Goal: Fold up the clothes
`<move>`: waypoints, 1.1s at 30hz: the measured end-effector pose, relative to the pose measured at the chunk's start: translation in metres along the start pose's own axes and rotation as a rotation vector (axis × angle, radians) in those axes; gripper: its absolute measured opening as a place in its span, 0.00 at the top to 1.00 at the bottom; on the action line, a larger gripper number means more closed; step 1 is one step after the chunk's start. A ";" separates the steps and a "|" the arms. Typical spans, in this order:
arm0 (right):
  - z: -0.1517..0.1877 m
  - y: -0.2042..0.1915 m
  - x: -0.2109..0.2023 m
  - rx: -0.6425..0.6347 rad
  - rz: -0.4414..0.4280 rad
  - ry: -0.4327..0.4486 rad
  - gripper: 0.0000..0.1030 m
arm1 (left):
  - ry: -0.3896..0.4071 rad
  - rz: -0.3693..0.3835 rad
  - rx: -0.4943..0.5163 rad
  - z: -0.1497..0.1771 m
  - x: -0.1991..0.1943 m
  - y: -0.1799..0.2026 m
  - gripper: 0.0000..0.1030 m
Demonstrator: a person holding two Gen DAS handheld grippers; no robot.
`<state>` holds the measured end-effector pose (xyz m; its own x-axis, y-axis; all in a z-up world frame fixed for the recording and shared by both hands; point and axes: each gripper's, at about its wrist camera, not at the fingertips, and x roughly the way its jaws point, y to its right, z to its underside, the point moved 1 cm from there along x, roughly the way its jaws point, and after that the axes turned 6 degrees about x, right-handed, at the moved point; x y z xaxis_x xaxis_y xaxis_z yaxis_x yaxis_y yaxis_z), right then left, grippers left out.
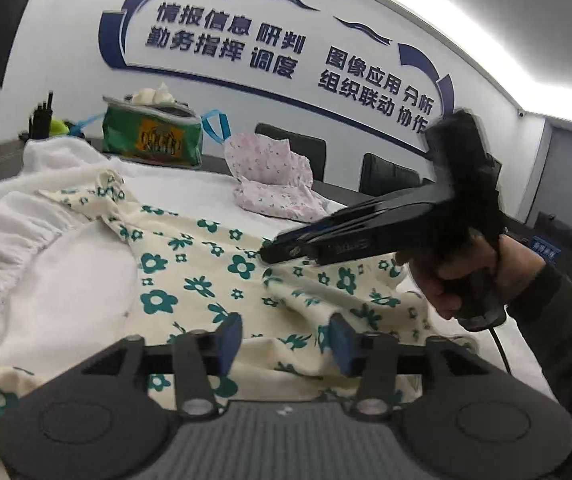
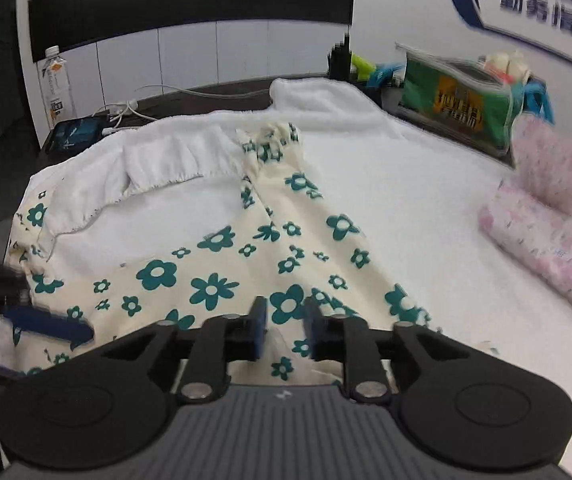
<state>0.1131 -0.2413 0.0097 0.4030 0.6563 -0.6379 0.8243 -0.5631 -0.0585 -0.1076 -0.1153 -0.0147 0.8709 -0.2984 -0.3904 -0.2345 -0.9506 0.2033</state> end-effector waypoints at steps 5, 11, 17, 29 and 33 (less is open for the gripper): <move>0.013 0.003 -0.073 0.059 0.129 0.156 0.60 | -0.035 0.058 -0.097 -0.012 0.009 -0.007 0.46; 0.067 -0.035 -0.119 0.062 0.170 0.101 0.61 | -0.146 0.033 -0.045 -0.014 0.045 0.006 0.62; 0.116 -0.064 -0.098 0.123 0.106 0.021 0.78 | -0.210 0.112 -0.152 -0.002 0.049 -0.021 0.92; 0.116 -0.064 -0.088 0.121 0.070 0.085 0.82 | -0.143 0.029 -0.116 -0.017 0.041 -0.031 0.92; 0.120 -0.067 -0.093 0.100 0.070 0.091 0.82 | -0.078 0.062 -0.066 -0.027 0.033 -0.024 0.72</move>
<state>-0.0273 -0.3248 -0.0188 0.4965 0.6539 -0.5709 0.7509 -0.6534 -0.0953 -0.0612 -0.1001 -0.0083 0.8188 -0.3646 -0.4433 -0.2558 -0.9232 0.2868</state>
